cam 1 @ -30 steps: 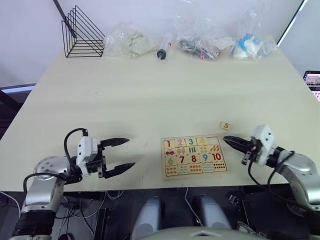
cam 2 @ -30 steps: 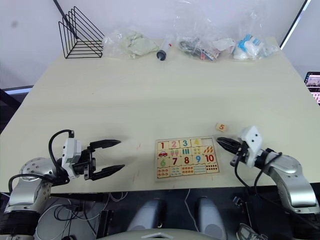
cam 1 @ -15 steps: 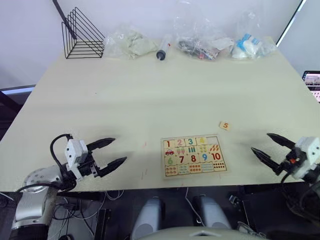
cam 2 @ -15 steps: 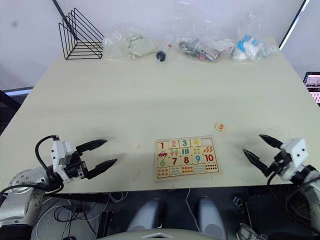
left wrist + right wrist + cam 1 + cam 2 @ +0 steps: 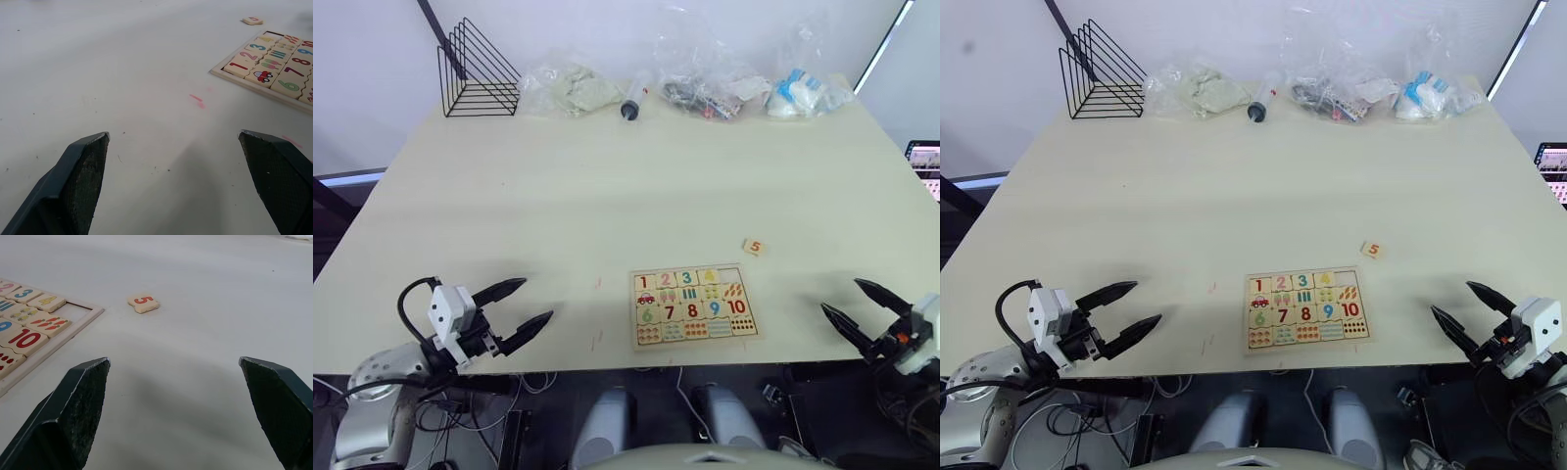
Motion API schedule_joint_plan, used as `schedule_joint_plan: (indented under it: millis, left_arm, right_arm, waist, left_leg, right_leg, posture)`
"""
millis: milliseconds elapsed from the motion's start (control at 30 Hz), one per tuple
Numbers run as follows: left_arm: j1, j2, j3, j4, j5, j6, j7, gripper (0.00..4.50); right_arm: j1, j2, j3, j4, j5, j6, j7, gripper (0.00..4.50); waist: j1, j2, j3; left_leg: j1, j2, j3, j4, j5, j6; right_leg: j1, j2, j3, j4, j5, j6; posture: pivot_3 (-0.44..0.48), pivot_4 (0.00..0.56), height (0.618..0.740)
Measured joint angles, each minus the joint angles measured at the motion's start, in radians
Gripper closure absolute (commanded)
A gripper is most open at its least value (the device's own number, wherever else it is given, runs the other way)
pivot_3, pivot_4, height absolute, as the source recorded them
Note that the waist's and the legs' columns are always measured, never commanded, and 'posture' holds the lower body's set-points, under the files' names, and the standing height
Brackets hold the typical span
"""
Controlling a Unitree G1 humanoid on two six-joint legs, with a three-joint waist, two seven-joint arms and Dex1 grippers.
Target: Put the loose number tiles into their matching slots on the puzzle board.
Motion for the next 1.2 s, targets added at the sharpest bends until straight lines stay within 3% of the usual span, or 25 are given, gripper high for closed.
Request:
schedule_joint_plan:
  millis: [1200]
  left_arm:
    - [-0.003, 0.001, -0.001, -0.039, 0.002, 0.019, 0.006, 0.0]
  right_arm:
    - [-0.023, 0.003, 0.043, 0.001, -0.027, -0.015, -0.02, 0.07]
  waist:
    - [0.0, 0.0, 0.0]
  left_leg:
    - [0.0, 0.0, 0.002, 0.0, 0.0, 0.0]
  right_leg:
    - [0.0, 0.0, 0.002, 0.0, 0.0, 0.0]
  posture:
    - [0.0, 0.15, 0.74]
